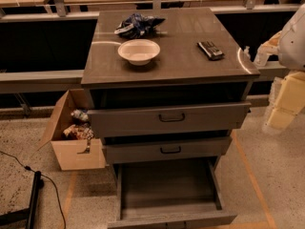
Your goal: Place rxbar chocolate into bottom drawer
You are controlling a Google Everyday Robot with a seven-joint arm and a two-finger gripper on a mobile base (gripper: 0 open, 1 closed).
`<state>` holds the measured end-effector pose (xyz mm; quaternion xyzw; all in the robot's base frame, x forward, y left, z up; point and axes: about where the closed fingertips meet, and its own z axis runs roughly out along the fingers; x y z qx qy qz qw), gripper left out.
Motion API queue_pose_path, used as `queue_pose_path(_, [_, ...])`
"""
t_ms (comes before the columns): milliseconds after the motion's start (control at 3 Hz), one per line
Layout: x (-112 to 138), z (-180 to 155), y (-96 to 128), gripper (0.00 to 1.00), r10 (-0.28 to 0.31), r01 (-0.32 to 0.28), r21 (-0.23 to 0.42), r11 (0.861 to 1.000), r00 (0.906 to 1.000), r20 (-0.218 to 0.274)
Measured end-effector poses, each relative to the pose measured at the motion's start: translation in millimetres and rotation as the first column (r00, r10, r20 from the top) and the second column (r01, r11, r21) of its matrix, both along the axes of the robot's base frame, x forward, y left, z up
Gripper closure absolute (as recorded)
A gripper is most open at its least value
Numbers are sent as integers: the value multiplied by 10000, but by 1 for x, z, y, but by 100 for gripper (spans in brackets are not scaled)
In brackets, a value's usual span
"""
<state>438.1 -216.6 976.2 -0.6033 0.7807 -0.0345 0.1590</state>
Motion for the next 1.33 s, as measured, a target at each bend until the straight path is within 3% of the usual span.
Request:
queue_pose_path(333, [0,0,0,0,0,0,0,10000,10000,0])
queue_pose_path(667, [16,-2,-5,0,-664,655,307,9974,9973,306])
queue_pose_path(1000, [57,-29,-40,0,-2191,2121,1097,9711,9741,555])
queue_pose_path(1333, [106,-63,-78,0,-3775,3479,2494,9038,9224,816])
